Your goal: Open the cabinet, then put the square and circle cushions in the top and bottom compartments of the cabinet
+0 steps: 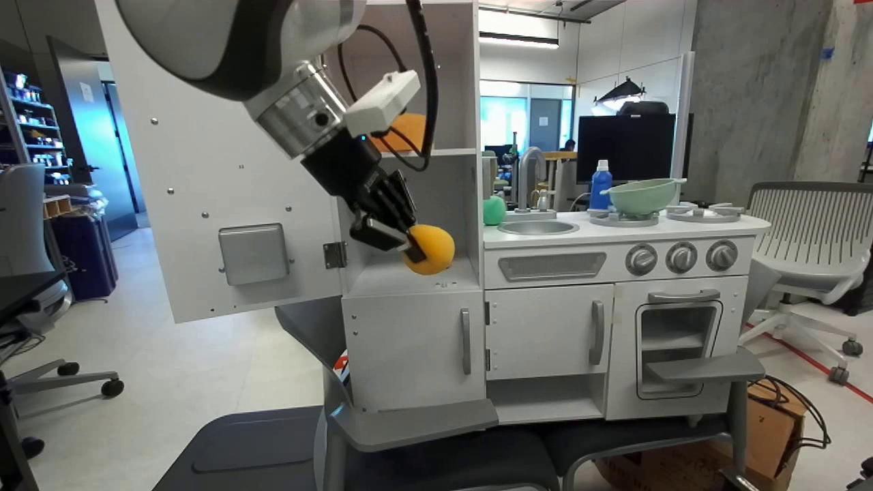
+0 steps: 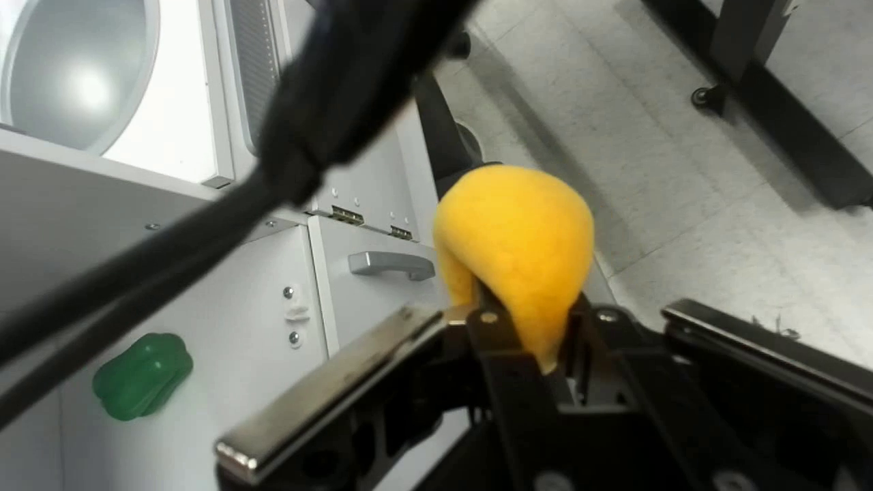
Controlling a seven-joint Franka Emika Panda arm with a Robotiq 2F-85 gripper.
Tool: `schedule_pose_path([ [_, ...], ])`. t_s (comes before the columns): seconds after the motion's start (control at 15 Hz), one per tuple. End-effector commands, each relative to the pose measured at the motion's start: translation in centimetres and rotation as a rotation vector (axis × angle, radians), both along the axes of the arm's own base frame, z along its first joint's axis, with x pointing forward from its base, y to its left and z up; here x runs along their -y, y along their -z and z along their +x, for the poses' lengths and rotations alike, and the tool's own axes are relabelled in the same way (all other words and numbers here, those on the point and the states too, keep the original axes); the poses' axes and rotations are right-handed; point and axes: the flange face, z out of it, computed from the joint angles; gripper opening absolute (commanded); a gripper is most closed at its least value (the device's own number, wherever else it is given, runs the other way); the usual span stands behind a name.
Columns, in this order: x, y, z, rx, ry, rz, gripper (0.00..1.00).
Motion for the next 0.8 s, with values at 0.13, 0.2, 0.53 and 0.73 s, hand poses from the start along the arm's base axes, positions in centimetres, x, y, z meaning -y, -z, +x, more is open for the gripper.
schedule_pose_path([
  [0.13, -1.9, 0.7, 1.1, 0.269, 0.054, -0.047, 0.05],
  [0.2, -1.7, 0.7, 1.7, 0.318, 0.064, -0.057, 0.05],
  [0.53, 2.2, 3.0, 5.8, 0.518, 0.09, -0.125, 0.05],
  [0.73, 3.7, 3.9, 7.3, 0.61, 0.088, -0.152, 0.05],
])
